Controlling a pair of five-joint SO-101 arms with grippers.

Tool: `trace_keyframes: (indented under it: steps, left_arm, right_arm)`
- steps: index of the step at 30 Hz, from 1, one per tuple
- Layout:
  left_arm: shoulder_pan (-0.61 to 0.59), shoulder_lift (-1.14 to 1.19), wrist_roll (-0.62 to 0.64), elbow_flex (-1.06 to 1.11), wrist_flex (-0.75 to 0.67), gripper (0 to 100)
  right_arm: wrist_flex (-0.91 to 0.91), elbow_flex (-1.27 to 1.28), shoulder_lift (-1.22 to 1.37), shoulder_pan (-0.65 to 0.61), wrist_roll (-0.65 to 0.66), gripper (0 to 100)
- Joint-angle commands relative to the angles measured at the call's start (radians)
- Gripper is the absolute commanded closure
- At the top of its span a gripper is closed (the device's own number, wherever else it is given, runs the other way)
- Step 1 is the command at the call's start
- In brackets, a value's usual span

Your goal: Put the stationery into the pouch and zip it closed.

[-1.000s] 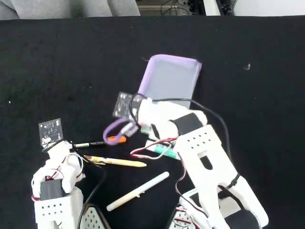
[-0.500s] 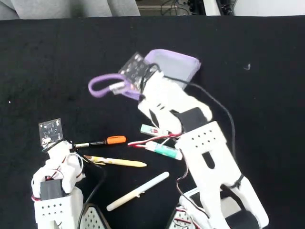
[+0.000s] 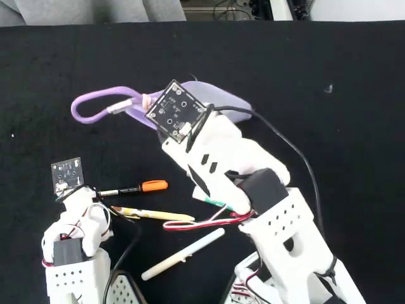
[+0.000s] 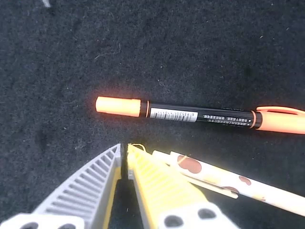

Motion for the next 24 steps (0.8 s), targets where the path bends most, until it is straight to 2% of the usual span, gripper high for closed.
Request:
trace_keyframes:
  steps: [1,11,20,22,24]
  left_arm:
    - [-0.007,-0.006,-0.002,0.024,0.005,97]
    - [-0.001,-0.006,0.008,0.024,-0.002,97]
    - [0.26,-0.006,0.002,0.024,0.005,97]
    - [0.277,-0.005,-0.002,0.024,0.005,97]
    - [0.243,-0.006,-0.002,0.024,-0.002,97]
  right_arm:
    - [-0.035,-0.059,-0.045,-0.012,-0.008,98.7]
    - [-0.035,-0.064,-0.047,-0.017,-0.064,98.7]
    - [-0.028,-0.058,-0.102,-0.011,-0.064,98.7]
    - [-0.026,-0.056,-0.14,-0.011,-0.064,98.7]
    - [-0.009,-0.051,-0.18,-0.011,-0.064,98.7]
